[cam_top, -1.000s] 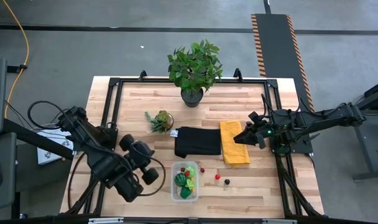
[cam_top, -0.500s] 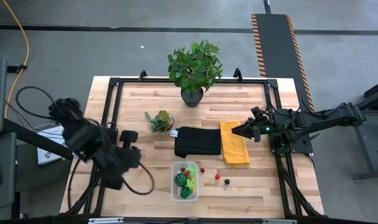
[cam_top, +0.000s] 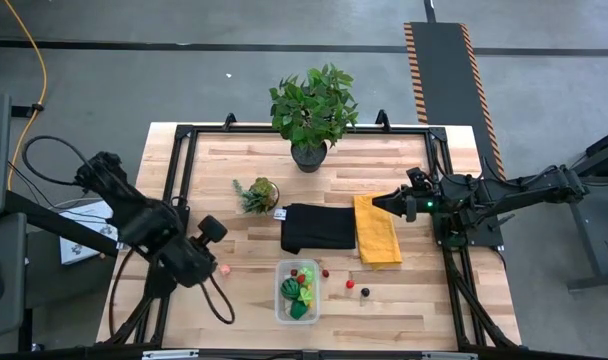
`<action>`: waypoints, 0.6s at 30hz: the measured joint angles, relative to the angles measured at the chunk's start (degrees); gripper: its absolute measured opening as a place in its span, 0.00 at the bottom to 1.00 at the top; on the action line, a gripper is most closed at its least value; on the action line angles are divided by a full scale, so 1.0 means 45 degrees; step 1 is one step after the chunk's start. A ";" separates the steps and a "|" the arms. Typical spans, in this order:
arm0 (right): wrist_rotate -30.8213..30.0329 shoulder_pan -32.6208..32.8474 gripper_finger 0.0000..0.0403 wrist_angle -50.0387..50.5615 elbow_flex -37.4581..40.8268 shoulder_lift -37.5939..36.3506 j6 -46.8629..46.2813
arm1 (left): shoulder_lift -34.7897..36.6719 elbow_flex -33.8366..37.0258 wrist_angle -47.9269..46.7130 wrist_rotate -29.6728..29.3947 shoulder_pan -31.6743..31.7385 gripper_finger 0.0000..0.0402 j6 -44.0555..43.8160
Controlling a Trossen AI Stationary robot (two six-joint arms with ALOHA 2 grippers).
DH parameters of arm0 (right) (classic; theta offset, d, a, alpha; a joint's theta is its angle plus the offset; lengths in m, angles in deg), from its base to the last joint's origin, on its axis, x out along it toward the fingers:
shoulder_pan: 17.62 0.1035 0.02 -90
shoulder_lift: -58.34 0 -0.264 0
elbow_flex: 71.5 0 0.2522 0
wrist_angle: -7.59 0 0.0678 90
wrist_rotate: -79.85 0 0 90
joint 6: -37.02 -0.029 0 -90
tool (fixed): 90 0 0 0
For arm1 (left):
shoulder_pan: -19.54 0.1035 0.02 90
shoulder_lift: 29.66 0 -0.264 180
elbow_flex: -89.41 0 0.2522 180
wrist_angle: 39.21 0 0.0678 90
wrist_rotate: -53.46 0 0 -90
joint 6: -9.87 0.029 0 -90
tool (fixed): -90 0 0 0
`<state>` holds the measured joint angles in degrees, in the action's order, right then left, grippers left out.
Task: Pick and placing Produce into tupperware
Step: Put the peach into the bin
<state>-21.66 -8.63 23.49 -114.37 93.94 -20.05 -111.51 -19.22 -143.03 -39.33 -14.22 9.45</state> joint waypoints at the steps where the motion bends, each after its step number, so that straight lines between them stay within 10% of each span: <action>1: -0.0004 0.0000 0.33 -0.0005 0.0000 0.0000 -0.0094 | -0.0005 0.0397 0.0014 0.0000 0.0000 0.00 0.0014; 18: -0.0499 0.0000 0.33 -0.0068 0.0000 0.0002 -0.0555 | 0.4381 0.5920 0.1301 0.0095 0.2354 0.00 0.0868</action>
<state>-23.91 -8.63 23.18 -114.37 93.94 -22.55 -91.79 7.41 -137.18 -38.90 -3.62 13.35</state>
